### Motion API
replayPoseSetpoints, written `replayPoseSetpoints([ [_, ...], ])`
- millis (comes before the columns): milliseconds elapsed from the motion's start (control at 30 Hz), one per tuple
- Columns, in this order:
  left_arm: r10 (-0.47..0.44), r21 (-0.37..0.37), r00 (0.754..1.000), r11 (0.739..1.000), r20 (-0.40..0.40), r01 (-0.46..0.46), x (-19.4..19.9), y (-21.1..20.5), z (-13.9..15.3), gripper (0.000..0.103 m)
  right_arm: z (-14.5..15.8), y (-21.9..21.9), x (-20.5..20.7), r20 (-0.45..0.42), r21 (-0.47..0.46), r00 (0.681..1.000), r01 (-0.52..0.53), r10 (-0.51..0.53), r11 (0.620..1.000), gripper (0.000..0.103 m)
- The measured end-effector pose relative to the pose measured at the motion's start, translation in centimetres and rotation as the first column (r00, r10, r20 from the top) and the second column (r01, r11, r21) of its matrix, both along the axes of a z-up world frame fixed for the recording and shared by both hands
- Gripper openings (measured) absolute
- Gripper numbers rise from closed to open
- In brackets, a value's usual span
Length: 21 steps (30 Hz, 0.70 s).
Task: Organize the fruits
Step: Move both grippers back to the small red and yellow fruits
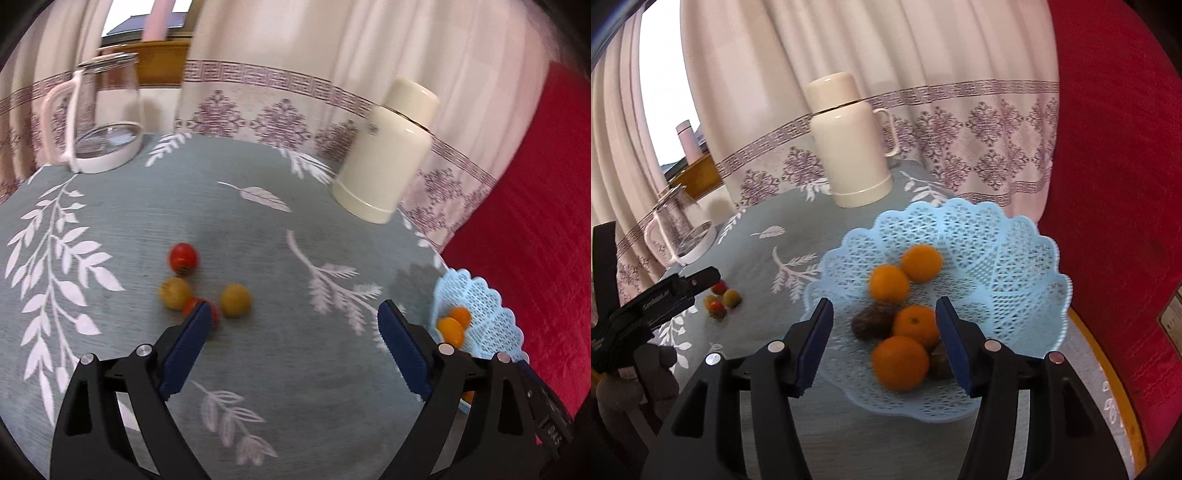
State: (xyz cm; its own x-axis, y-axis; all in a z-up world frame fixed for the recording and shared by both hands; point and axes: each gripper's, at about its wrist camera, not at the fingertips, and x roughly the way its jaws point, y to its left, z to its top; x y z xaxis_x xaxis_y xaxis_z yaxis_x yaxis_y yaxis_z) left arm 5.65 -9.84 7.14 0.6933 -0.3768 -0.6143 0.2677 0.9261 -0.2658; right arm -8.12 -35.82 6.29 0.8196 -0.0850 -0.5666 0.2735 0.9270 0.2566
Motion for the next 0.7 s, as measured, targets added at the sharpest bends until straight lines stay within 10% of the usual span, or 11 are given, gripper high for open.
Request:
replayPoseSetpoints([
  [700, 0.16, 0.069, 0.987, 0.985, -0.031, -0.157, 4.6, 5.8, -1.4, 0.084, 0.0, 8.7, 2.1, -0.008, -0.059, 0.971, -0.241, 0.241, 0.969, 0.058],
])
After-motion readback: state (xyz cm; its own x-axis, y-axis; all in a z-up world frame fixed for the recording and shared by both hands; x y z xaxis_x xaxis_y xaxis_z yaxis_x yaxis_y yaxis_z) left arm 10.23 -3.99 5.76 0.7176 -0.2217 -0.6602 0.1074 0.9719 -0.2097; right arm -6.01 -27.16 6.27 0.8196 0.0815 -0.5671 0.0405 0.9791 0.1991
